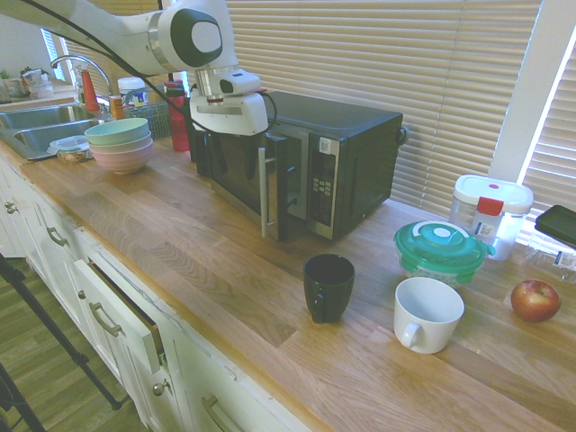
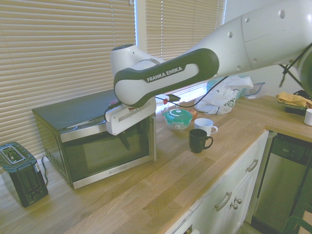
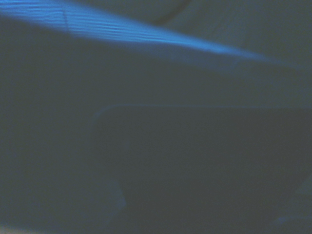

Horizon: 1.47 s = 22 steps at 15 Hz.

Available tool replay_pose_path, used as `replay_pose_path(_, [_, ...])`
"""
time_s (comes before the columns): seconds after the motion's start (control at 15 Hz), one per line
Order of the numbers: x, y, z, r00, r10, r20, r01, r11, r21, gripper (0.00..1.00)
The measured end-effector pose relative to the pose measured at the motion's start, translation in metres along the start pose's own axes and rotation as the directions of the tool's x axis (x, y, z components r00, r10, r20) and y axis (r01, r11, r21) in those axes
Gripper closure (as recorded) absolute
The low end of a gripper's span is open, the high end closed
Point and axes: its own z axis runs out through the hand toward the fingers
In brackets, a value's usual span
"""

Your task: Close the microwave

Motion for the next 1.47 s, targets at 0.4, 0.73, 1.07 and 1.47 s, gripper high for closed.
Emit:
replay_pose_path(0.4, [0.048, -0.02, 0.0, 0.996, -0.052, -0.074, 0.054, 0.998, 0.031, 0.0])
replay_pose_path(0.73, [0.056, -0.017, 0.004, 0.995, -0.078, -0.065, 0.08, 0.997, 0.025, 0.0])
replay_pose_path(1.07, [0.04, -0.008, 0.003, 0.986, -0.121, -0.112, 0.134, 0.984, 0.117, 0.0])
replay_pose_path(1.47, [-0.009, 0.032, 0.033, 0.984, -0.15, -0.097, 0.162, 0.977, 0.138, 0.0])
